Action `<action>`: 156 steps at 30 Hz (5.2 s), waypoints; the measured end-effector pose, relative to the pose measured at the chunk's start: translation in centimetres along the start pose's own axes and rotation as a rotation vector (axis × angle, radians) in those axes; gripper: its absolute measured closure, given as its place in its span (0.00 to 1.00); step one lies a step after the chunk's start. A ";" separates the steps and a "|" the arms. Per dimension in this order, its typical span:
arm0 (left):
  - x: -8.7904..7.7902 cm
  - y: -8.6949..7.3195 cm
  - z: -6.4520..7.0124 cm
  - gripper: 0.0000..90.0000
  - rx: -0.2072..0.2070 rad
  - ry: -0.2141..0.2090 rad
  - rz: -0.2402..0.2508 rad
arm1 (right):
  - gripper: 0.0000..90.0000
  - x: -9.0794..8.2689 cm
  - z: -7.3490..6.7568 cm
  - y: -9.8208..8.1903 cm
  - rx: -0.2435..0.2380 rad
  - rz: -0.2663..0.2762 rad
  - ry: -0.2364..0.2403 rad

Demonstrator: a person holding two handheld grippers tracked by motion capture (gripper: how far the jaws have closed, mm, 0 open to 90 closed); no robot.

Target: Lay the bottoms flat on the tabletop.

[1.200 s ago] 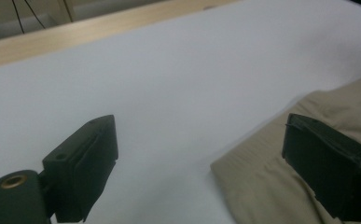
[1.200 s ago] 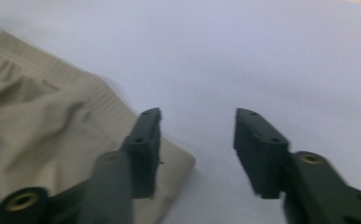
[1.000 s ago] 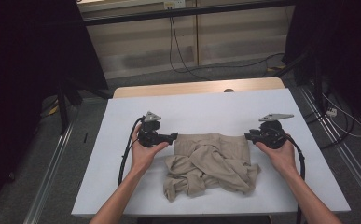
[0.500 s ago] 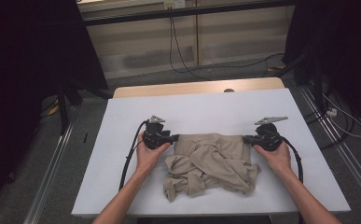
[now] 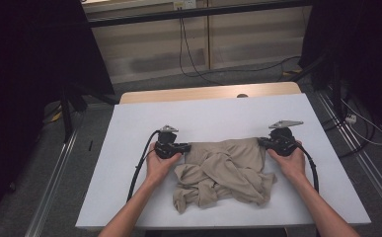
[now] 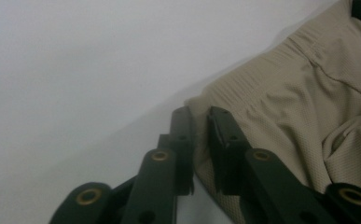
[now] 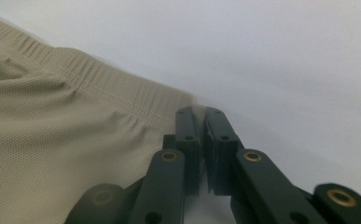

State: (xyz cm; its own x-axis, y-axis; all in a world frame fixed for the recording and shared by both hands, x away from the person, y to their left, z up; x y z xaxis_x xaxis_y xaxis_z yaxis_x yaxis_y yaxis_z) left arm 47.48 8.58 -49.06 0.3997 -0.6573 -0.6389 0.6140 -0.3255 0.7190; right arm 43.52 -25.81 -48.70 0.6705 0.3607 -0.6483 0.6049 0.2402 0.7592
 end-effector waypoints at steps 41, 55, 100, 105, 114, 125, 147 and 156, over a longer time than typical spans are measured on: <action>-13.1 12.3 0.2 0.96 0.093 0.107 0.420 | 0.95 -8.9 -2.4 16.8 -0.070 0.414 0.028; -8.7 11.9 -2.8 0.96 0.046 0.124 0.335 | 0.95 -3.0 -0.2 16.0 -0.009 0.312 0.004; -5.9 4.7 -0.7 0.14 0.097 0.230 0.200 | 0.57 -1.9 -6.5 7.9 -0.143 0.173 0.178; -6.6 2.4 2.1 0.14 0.127 0.149 0.161 | 0.51 -3.4 -12.0 6.0 -0.233 0.168 0.313; -7.7 -1.6 5.0 0.17 0.207 0.070 0.093 | 0.34 -0.3 -17.8 2.7 -0.361 0.015 0.364; -6.4 -3.0 4.7 0.78 0.213 -0.001 0.018 | 0.95 -2.7 -16.0 1.0 -0.372 0.049 0.330; -8.0 -2.5 2.6 0.92 0.094 0.056 0.132 | 0.75 -9.0 -2.7 0.8 -0.116 0.217 0.018; -6.3 -0.5 1.1 0.92 0.044 0.066 0.152 | 0.47 -7.7 -7.5 3.6 -0.177 0.233 0.106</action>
State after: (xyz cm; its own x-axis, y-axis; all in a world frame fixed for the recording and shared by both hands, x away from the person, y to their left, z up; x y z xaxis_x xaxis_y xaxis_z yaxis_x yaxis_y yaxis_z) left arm 43.93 12.12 -45.09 0.5303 -0.6558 -0.5373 0.5134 -0.2559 0.8191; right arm 37.35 -20.95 -40.53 0.7283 0.5141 -0.4530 0.3493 0.2902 0.8909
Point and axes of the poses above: each handheld gripper's, and its own axes: x roughly forward along the jaws, y roughly out of its top, z roughly to its right, the point moved 4 cm from there along x, roughly forward along the jaws, and after that the axes turned 1 degree about -x, right-handed, at the moved point
